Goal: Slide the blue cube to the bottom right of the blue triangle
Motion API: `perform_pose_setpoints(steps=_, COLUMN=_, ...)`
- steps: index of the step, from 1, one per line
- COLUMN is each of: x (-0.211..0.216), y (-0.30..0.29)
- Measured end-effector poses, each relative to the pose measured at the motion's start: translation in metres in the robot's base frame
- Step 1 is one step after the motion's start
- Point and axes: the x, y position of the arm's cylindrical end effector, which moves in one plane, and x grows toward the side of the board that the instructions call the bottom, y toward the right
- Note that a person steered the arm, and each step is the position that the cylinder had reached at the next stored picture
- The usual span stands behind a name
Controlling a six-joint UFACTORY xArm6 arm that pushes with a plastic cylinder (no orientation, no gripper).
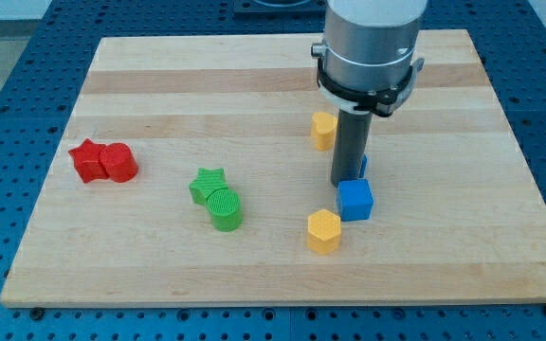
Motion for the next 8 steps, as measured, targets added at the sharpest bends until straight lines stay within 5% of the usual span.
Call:
perform_pose_setpoints(steps=4, x=0.002, y=-0.045)
perform_pose_setpoints(steps=8, x=0.023, y=0.033)
